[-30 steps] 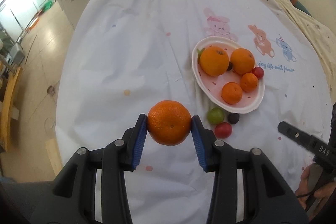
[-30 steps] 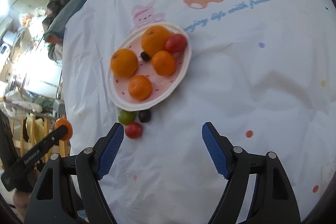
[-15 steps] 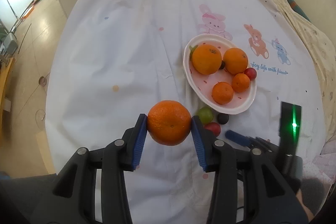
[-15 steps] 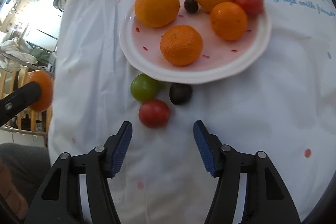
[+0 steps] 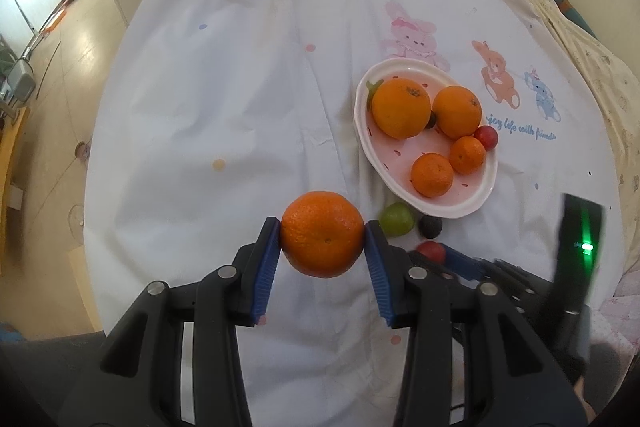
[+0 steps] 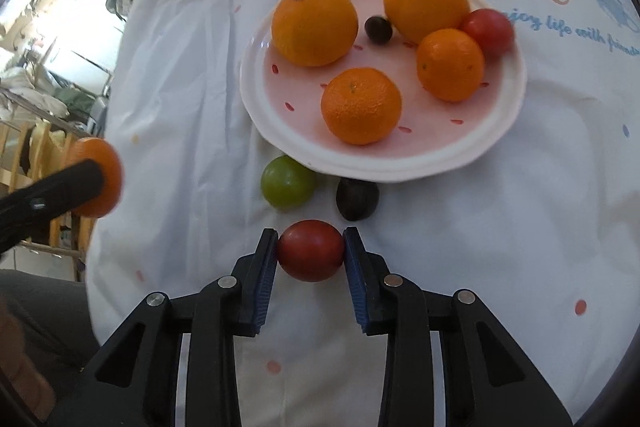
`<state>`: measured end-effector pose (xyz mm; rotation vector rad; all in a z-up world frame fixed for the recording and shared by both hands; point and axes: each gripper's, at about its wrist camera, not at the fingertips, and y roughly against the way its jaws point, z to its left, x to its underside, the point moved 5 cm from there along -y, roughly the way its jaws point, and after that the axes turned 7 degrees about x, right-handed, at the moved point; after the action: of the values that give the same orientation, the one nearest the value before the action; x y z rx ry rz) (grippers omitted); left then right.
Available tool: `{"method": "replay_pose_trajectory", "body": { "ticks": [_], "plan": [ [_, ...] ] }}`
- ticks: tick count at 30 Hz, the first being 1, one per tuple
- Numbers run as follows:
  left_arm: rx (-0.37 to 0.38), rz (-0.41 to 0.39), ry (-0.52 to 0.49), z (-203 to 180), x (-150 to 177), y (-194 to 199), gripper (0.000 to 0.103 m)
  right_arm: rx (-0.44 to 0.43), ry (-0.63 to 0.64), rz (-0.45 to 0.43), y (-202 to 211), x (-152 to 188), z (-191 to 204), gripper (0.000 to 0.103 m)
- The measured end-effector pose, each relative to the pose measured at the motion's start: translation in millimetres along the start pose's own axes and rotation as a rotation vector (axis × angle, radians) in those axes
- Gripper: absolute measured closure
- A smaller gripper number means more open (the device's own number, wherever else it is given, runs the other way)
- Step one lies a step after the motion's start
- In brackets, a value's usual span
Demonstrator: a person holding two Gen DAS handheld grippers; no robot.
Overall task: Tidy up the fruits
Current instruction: 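Grasp the second red tomato with the right gripper while the left gripper holds the mandarin, then carry both fruits over the plate and open both grippers to drop them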
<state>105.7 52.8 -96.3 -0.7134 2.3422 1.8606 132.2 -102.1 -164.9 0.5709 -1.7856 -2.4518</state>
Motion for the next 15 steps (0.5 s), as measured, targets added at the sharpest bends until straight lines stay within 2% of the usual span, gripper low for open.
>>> {"method": "replay_pose_trajectory", "body": {
  "ticks": [6, 10, 15],
  "plan": [
    [-0.017, 0.000, -0.020, 1, 3, -2, 0.065, -0.006, -0.012, -0.016, 23, 8, -3, 0.068],
    [0.011, 0.039, -0.006, 2, 9, -10, 0.065, -0.005, -0.014, -0.056, 45, 16, -4, 0.068],
    [-0.003, 0.050, -0.033, -3, 17, -16, 0.065, -0.024, -0.059, -0.101, 74, 31, -16, 0.068]
  ]
}}
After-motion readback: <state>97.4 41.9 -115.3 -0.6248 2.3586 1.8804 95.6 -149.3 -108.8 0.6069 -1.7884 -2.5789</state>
